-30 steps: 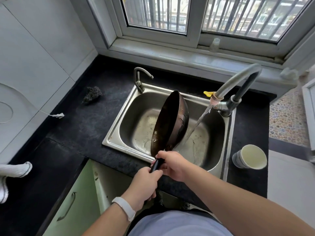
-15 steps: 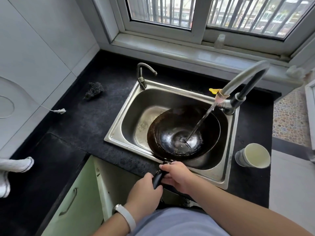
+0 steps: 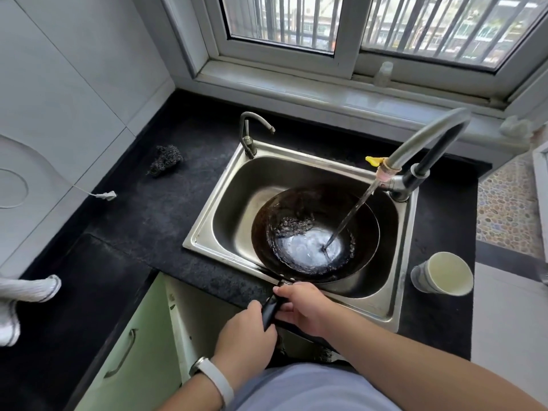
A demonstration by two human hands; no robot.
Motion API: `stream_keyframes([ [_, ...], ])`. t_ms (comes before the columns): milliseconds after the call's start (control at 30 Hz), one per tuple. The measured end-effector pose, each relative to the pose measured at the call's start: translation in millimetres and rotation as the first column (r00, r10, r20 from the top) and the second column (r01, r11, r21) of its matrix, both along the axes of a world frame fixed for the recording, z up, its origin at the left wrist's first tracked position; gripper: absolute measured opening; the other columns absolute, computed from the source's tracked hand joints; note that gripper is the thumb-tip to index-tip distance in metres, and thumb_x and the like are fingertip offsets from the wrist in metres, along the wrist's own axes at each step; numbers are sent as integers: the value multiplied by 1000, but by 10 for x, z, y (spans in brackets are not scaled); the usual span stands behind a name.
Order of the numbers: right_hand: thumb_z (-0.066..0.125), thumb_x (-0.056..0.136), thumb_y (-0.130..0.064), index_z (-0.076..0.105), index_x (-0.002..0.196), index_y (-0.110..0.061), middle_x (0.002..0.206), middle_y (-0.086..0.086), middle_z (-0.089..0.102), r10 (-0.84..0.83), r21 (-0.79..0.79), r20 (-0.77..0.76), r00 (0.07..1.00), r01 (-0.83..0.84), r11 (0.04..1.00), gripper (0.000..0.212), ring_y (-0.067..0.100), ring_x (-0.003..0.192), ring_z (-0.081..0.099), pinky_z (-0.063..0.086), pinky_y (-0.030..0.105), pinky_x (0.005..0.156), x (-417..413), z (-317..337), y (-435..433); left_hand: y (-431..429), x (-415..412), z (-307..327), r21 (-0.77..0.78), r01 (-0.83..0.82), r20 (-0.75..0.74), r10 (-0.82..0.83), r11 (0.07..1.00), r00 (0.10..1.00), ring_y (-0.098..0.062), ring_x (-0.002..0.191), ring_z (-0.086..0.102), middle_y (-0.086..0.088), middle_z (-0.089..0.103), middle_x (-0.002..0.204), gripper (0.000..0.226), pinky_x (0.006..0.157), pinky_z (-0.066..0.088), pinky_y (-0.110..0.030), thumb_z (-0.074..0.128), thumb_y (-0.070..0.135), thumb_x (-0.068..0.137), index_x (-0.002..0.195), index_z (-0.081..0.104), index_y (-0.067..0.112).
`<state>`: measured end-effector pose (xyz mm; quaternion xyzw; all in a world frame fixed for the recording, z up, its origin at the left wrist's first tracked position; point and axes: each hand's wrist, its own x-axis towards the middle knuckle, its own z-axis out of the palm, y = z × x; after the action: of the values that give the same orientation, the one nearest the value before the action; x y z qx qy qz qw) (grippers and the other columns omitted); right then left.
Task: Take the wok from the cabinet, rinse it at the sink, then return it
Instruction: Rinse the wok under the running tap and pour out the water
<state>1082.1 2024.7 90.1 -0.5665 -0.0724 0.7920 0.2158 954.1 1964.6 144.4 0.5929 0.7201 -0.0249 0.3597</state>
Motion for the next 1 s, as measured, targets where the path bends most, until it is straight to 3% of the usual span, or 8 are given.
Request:
stream_keyframes([
  [233, 57, 95, -7, 53, 89, -8, 76, 9, 64, 93, 25, 54, 994, -94, 995, 7, 17, 60, 65, 57, 29, 54, 58, 75, 32, 15, 18, -45, -24, -15, 22, 16, 1000, 1000, -31, 90, 61, 0, 55, 84, 15, 64, 38, -35, 53, 33, 90, 93, 44, 20],
  [467, 56, 97, -15, 58, 91, -6, 73, 10, 67, 192, 59, 98, 976, -198, 978, 11, 20, 61, 68, 58, 30, 60, 91, 156, 66, 156, -39, 14, -51, 20, 36, -19, 998, 999, -28, 76, 50, 0, 55, 82, 17, 63, 39, -36, 54, 32, 87, 82, 41, 21],
  [667, 53, 94, -21, 54, 113, 1, 85, 20, 68, 396, 82, 310, 864, -439, 895, 29, 29, 67, 70, 61, 31, 61, 376, 380, 286, 261, -53, 23, -92, -16, 44, 20, 996, 999, -23, 74, 56, 0, 58, 81, 14, 60, 41, -35, 54, 31, 84, 82, 47, 19],
  [800, 50, 92, -15, 61, 101, 1, 79, 18, 68, 265, 177, 537, 801, -415, 893, 21, 25, 56, 64, 55, 29, 53, 772, 529, 612, 325, -52, 10, -143, -65, 71, 76, 988, 995, -22, 71, 59, -3, 61, 81, 16, 56, 41, -33, 55, 29, 83, 85, 51, 14],
  [867, 52, 89, -17, 63, 91, -2, 75, 14, 67, 117, 278, 687, 717, -408, 869, 18, 23, 56, 61, 53, 35, 58, 1056, 533, 797, 352, -45, 9, -165, -82, 84, 96, 983, 992, -22, 67, 56, -4, 61, 81, 17, 57, 41, -33, 56, 29, 83, 86, 52, 12],
  [933, 55, 83, -27, 63, 86, -14, 79, 6, 69, 14, 297, 865, 501, -536, 790, 16, 24, 70, 65, 54, 37, 66, 1364, 542, 981, 370, -34, 17, -174, -87, 84, 102, 981, 991, -20, 65, 52, -4, 61, 81, 18, 56, 39, -32, 56, 28, 83, 86, 52, 11],
  [1000, 54, 83, -29, 62, 92, -17, 88, 3, 64, -51, 254, 948, 313, -650, 716, 16, 26, 84, 61, 49, 35, 72, 1597, 575, 1139, 378, -30, 17, -170, -90, 78, 105, 981, 991, -20, 65, 52, -4, 61, 81, 20, 56, 40, -32, 56, 29, 83, 88, 53, 10],
])
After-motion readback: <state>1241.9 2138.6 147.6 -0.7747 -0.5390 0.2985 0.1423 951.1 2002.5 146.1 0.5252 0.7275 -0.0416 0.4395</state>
